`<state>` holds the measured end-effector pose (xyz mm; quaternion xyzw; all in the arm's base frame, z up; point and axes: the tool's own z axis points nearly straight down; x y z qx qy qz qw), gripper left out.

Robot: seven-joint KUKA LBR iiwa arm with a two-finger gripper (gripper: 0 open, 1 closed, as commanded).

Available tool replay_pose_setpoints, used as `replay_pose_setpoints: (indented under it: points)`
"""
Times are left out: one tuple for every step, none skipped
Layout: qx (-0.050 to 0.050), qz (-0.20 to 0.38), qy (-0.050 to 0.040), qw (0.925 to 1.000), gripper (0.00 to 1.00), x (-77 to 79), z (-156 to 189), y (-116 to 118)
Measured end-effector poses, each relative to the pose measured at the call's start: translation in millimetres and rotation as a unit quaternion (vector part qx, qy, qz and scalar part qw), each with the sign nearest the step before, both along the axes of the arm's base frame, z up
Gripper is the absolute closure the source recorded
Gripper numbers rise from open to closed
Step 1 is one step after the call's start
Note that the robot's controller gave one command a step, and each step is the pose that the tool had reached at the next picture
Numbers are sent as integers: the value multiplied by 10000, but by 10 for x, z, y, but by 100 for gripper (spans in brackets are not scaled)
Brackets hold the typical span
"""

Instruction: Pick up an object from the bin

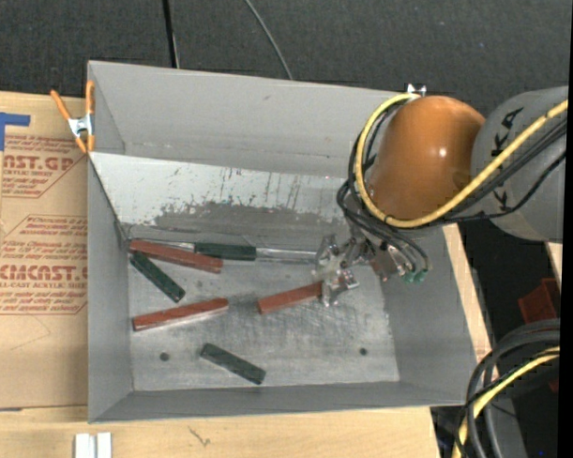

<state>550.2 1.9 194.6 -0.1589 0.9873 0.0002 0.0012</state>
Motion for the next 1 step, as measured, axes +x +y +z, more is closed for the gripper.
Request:
replay_pose_setpoints:
  points:
    - [1,-1,1,10000,100,0,0,0]
